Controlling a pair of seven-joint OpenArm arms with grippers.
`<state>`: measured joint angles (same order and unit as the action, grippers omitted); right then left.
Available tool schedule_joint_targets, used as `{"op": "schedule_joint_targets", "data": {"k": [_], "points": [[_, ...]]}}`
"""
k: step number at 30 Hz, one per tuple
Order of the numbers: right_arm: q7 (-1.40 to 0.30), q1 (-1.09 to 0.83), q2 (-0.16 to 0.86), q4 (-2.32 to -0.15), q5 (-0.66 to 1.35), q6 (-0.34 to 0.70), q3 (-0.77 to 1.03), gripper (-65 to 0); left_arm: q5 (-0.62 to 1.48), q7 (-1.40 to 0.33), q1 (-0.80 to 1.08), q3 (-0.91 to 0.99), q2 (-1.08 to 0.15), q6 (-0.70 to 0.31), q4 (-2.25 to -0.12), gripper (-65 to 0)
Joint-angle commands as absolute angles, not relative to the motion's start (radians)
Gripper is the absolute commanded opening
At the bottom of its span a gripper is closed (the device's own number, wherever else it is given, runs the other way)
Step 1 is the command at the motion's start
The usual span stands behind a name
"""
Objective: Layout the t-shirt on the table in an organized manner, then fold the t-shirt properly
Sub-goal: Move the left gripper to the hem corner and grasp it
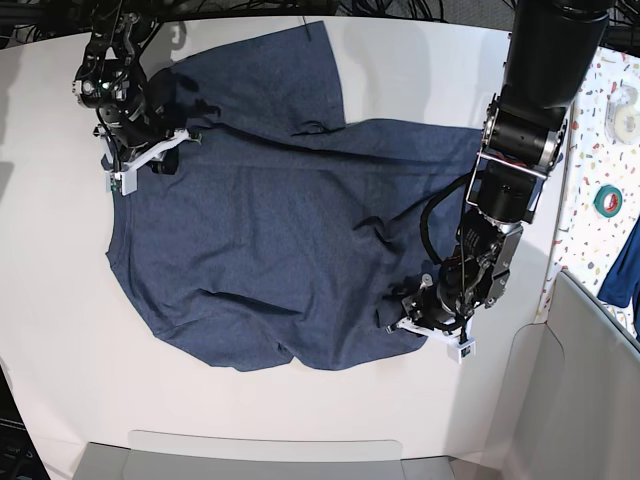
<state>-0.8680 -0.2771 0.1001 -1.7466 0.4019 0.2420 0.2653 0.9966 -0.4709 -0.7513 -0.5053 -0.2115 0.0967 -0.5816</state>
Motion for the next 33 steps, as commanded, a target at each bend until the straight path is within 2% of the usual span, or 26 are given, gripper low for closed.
{"op": "schedule_joint_targets", "data": {"k": [1, 7, 11, 20, 30, 33], "points": [[-0.954, -0.303, 0.116, -1.739, 0.354, 0.225, 0.268, -59.7, 0.998, -0.452, -0.791, -0.503, -0.228, 0.093, -0.582, -54.5], [-0.952, -0.344, 0.171, -1.739, 0.354, 0.225, 0.274, -60.2, 0.998, -0.355, -0.819, -0.503, -0.236, 0.093, -0.476, -54.5], [-0.952, -0.367, 0.199, -1.739, 0.354, 0.225, 0.274, -65.0, 0.998, -0.274, -0.816, -0.504, -0.236, 0.093, -0.438, -54.5], [-0.952, -0.378, 0.199, -1.739, 0.354, 0.225, 0.271, -65.0, 0.998, -0.076, -0.820, -0.501, -0.229, 0.094, -0.337, -54.5], [-0.952, -0.386, 0.196, -1.739, 0.354, 0.225, 0.269, -65.0, 1.000, 0.094, -0.851, -0.496, -0.226, 0.093, -0.343, -54.4], [-0.952, -0.386, 0.196, -1.739, 0.354, 0.225, 0.269, -65.0, 1.000, 0.140, -0.871, -0.496, -0.209, 0.091, -0.344, -52.1]]}}
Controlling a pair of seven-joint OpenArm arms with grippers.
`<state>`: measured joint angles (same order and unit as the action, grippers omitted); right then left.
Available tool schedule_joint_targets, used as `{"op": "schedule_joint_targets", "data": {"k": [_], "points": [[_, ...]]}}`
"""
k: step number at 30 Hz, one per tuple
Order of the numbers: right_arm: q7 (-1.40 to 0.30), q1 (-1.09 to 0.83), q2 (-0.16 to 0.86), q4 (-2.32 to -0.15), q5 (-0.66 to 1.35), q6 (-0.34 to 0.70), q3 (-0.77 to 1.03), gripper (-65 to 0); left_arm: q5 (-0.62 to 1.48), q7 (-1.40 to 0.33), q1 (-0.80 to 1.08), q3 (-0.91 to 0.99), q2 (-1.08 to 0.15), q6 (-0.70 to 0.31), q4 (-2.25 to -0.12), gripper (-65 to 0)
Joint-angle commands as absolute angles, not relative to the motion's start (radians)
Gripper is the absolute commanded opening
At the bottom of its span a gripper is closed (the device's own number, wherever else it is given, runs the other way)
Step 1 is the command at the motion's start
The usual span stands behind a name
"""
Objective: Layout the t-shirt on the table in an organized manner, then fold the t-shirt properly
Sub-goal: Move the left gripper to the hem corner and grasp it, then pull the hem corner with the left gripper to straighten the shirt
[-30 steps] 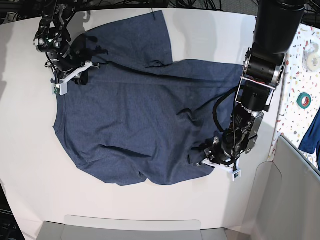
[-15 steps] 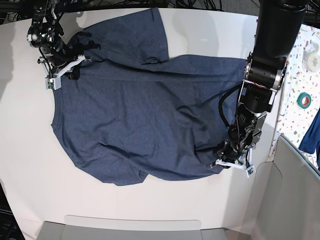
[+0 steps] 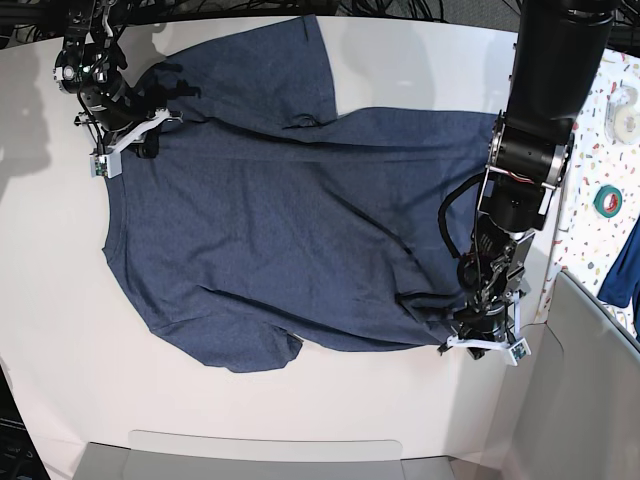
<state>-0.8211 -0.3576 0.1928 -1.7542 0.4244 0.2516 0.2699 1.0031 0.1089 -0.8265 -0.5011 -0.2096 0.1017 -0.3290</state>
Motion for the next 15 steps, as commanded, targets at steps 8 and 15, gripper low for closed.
{"op": "schedule_joint_targets", "data": {"k": [8, 15], "points": [[-0.952, -0.381, 0.189, -1.739, 0.354, 0.225, 0.269, -65.0, 1.001, 0.101, -0.846, -0.504, -0.216, 0.085, -0.446, -39.0], [-0.952, -0.355, 0.188, -1.753, 0.355, 0.225, 0.271, -65.0, 1.004, -0.120, -0.684, -0.493, -0.335, 0.087, -0.691, -55.5]]}}
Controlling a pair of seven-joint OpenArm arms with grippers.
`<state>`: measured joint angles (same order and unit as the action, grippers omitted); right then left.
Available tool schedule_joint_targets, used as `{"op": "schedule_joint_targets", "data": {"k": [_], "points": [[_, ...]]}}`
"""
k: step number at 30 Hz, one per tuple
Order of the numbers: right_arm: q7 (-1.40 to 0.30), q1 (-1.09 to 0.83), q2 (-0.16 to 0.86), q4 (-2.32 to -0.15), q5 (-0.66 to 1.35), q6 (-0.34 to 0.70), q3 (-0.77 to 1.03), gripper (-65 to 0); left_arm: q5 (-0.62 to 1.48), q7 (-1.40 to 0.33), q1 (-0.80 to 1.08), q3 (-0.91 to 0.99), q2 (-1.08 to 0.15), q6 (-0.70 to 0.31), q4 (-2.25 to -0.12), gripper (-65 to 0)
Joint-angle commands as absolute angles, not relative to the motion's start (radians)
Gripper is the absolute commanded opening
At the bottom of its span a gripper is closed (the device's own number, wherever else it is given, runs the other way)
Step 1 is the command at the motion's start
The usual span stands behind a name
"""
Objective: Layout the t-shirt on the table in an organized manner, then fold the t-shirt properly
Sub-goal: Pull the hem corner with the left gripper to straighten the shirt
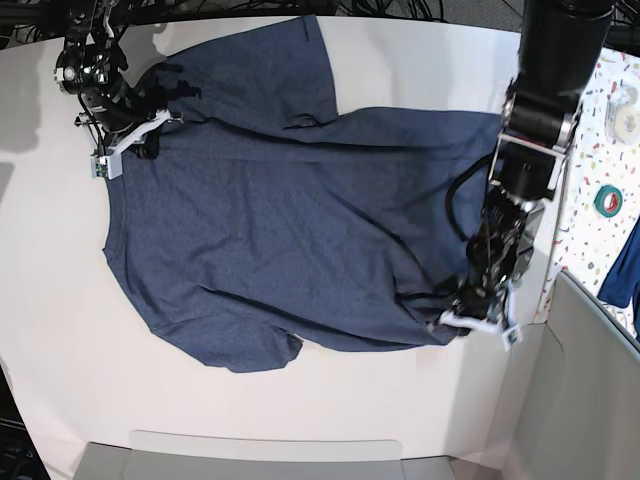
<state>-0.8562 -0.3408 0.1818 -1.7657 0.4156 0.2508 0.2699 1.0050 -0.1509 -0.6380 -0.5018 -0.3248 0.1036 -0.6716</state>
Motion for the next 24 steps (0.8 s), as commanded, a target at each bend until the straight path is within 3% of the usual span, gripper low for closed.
{"op": "schedule_joint_targets", "data": {"k": [1, 12, 18, 24], "points": [[-0.954, -0.352, 0.188, -1.761, 0.355, 0.225, 0.271, -65.0, 1.003, -0.120, -0.654, -0.493, -0.351, 0.085, -0.733, -57.5], [-0.960, -0.240, 0.188, -1.919, 0.355, 0.222, 0.272, -65.0, 1.003, -0.130, -0.475, -0.492, -0.501, 0.090, -0.989, -58.6], [-0.958, -0.133, 0.137, -1.942, 0.355, 0.222, 0.275, -65.0, 1.003, -0.130, -0.387, -0.484, -0.542, 0.091, -1.112, -58.6], [-0.958, -0.021, 0.090, -1.900, 0.351, 0.219, 0.275, -65.0, 1.003, -0.130, -0.265, -0.325, -0.536, 0.091, -1.216, -58.6]]}}
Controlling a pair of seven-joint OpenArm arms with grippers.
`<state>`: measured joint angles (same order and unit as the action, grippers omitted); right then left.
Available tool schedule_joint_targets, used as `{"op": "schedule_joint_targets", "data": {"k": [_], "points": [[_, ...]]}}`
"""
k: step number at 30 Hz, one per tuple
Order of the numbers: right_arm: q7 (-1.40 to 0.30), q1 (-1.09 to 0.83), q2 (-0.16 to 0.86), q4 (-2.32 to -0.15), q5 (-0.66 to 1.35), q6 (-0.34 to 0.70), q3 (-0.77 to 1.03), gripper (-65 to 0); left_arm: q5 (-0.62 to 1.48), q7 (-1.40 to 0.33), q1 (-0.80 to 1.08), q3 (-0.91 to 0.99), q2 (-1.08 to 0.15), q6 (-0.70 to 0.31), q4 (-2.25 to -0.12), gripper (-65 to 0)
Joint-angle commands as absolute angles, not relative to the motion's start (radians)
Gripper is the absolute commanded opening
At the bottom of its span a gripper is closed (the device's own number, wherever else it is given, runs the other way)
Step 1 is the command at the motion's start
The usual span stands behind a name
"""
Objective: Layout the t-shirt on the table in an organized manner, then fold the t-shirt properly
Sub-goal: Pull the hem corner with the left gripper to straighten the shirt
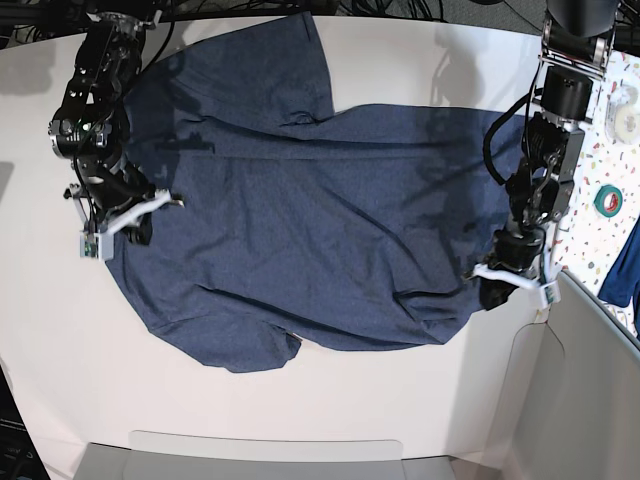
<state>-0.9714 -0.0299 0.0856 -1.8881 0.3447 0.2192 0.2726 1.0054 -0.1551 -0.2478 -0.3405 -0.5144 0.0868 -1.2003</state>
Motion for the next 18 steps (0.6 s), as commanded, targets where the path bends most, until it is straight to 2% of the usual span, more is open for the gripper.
{"op": "schedule_joint_targets", "data": {"k": [1, 9, 18], "points": [[-0.960, -0.010, 0.090, -1.893, 0.351, 0.217, 0.275, -65.0, 1.003, -0.130, -0.248, -0.305, -0.536, 0.091, -1.237, -58.6], [-0.951, 0.053, 0.094, -1.755, 0.349, 0.217, 0.277, -65.0, 1.004, -0.120, -0.116, -0.131, -0.535, 0.090, -1.475, -58.6], [-0.820, 0.051, 0.122, -1.616, 0.349, 0.217, 0.305, -65.0, 1.004, -0.128, -0.073, -0.116, -0.535, 0.090, -1.541, -58.6]]}}
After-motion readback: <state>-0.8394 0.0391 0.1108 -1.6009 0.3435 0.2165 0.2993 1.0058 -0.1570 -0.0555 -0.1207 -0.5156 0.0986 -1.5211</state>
